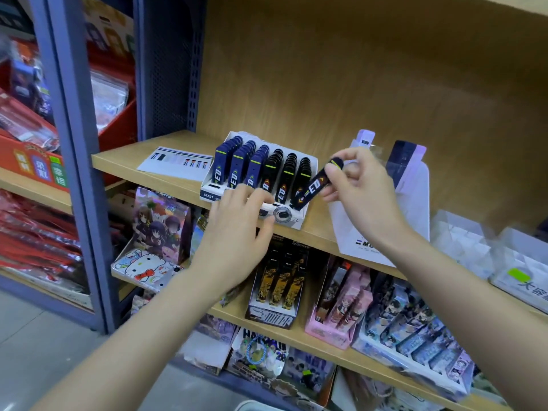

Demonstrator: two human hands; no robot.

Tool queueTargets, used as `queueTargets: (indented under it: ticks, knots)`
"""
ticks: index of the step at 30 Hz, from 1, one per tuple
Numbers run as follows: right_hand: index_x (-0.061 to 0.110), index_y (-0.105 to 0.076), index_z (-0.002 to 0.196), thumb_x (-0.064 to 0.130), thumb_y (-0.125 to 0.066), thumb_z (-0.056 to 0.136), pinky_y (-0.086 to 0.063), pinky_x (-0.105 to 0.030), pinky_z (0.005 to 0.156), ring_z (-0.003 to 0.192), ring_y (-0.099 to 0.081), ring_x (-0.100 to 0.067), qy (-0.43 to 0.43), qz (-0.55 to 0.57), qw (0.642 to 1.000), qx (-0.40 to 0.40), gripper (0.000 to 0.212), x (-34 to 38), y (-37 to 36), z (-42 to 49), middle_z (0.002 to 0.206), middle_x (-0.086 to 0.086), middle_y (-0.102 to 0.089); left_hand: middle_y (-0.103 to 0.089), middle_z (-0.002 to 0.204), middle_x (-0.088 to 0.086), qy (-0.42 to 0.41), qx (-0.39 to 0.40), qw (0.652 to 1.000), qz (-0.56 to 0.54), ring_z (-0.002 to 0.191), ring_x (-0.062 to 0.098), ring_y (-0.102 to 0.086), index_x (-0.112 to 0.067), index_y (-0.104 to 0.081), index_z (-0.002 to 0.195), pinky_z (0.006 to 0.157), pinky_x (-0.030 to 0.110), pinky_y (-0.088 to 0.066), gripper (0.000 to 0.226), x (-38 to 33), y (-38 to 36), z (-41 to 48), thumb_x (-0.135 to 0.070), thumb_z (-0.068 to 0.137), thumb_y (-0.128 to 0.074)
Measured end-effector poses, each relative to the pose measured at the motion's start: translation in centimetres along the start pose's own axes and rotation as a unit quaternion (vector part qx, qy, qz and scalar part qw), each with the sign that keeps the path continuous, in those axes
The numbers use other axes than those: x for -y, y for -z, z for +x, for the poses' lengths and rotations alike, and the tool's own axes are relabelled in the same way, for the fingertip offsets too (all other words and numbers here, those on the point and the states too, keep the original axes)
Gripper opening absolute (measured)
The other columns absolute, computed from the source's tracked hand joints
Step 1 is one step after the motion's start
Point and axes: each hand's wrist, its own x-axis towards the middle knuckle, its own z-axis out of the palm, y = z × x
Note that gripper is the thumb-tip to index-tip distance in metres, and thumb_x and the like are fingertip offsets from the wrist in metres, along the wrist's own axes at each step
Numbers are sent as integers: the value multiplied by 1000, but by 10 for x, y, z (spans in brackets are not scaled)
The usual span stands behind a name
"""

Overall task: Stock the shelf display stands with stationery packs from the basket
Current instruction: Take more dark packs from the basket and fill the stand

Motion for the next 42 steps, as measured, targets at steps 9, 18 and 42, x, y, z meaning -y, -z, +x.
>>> queueTargets:
  ticks: [9,18,42]
  knots:
    - [14,-60,93,12,-56,94,-54,-34,78,74,-65,-13,69,-185,979,57,4,-21,-3,25,78,-1,-65,-52,114,5,-67,31,988,132,111,26,-47,-14,-58,117,92,37,-35,27,23,-12,5,-19,90,-56]
    - [17,-65,90,14,-63,90,-48,-25,79,73,-59,-9,128,-260,950,113,3,-19,-7,41,85,3,-54,-51,115,5,-80,21,989,125,112,25,-45,-13,-57,116,91,35,-34,27,27,-14,6,-18,90,-56]
    - [14,-61,99,17,-48,92,-41,-22,72,82,-52,-14,195,-347,897,190,15,-124,-5,-149,92,1,-57,-53,88,5,-139,70,972,176,80,27,-44,-16,-49,91,74,37,-31,14,49,-70,-134,-22,80,-42]
